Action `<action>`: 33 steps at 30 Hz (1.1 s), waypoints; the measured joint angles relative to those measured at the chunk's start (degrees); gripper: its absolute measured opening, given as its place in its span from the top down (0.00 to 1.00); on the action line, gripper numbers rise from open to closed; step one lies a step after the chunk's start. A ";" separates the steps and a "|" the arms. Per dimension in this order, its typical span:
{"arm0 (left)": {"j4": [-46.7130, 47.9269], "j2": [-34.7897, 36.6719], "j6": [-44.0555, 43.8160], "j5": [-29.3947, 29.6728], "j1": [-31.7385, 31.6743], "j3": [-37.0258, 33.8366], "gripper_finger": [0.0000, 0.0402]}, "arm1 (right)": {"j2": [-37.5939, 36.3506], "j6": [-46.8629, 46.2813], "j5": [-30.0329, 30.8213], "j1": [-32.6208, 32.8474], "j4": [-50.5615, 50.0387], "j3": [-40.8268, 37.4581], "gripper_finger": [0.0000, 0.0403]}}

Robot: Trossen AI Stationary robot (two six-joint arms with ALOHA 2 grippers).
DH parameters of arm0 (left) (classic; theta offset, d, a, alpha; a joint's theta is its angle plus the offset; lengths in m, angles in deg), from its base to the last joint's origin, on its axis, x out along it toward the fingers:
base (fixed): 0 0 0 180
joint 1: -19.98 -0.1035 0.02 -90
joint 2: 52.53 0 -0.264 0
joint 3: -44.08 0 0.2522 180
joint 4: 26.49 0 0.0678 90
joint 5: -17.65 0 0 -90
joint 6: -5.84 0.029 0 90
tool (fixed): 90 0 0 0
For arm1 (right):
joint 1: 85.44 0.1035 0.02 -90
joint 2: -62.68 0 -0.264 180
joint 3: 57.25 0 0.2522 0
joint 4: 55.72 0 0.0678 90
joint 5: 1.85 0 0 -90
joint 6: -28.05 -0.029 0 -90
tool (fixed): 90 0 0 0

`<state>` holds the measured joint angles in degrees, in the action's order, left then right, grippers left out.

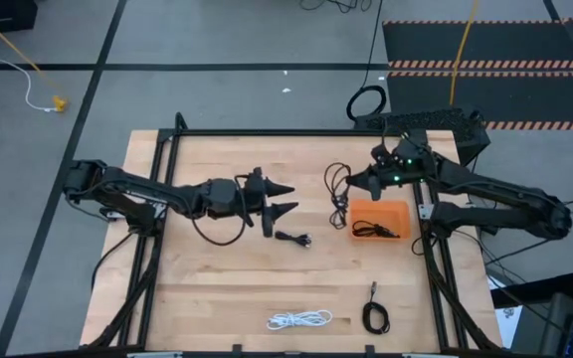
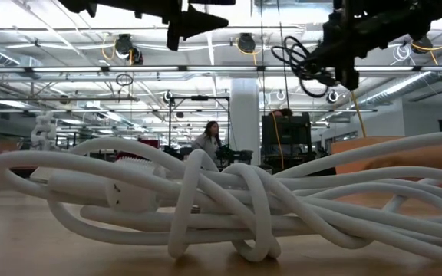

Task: Pick and place USB-C Cables
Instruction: Put the black charger cable into the bin

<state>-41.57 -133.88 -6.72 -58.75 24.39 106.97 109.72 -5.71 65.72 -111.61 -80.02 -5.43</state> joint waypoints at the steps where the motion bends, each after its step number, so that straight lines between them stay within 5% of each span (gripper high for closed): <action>1: -0.66 0.11 -0.04 -0.01 -0.06 0.01 0.46 | -0.42 0.04 -0.02 0.00 -1.92 0.50 0.97; 16: 2.77 0.42 -1.13 0.00 -0.37 0.04 0.46 | 0.22 12.26 16.92 0.00 -41.90 14.56 0.97; 33: 3.89 0.40 -1.11 0.00 -0.37 0.04 0.46 | 3.17 19.69 18.93 0.75 -53.39 11.85 0.90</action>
<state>-37.68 -133.48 -7.83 -58.75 24.02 107.01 112.89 13.99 84.65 -110.86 -133.41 6.42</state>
